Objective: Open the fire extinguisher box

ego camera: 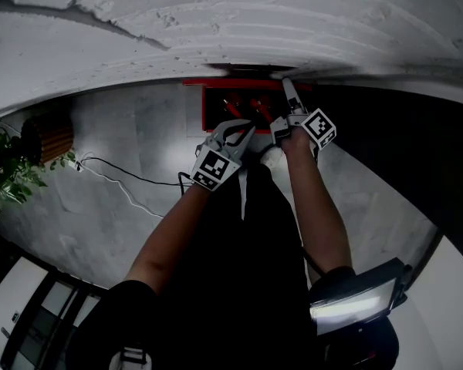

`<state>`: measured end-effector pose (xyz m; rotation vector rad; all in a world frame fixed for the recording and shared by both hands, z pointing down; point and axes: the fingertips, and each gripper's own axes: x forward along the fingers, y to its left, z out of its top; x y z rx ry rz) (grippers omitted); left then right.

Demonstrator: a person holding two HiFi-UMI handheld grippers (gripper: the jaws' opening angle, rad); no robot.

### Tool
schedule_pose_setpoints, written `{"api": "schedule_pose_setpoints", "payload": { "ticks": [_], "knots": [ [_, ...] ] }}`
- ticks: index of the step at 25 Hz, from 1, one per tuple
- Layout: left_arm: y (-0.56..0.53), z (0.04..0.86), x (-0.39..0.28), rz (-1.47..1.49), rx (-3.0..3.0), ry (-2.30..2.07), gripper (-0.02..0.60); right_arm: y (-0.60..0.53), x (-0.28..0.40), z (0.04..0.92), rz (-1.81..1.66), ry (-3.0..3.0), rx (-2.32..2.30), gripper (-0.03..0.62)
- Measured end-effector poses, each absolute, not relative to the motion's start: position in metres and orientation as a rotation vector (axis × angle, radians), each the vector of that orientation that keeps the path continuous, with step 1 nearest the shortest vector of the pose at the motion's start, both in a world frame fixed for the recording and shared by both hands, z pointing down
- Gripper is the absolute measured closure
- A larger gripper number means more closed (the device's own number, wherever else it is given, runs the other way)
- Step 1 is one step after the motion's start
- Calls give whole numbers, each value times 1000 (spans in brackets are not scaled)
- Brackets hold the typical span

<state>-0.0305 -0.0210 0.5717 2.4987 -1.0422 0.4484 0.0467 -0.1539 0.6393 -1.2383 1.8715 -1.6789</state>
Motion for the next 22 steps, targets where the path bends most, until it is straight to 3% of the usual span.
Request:
{"api": "schedule_pose_setpoints", "payload": {
  "ticks": [12, 14, 19, 22],
  "knots": [
    [-27, 562, -38, 410, 2494, -1060, 578, -136, 23, 617, -1654, 2028, -1136, 177],
    [-23, 553, -41, 379, 2494, -1064, 578, -126, 13, 592, -1565, 2183, -1079, 238],
    [-4, 513, -49, 291, 2517, -1075, 578, -85, 11, 529, -1256, 2575, -972, 541],
    [11, 479, -50, 252, 2560, -1056, 578, -52, 12, 491, -1071, 2778, -905, 585]
  ]
}}
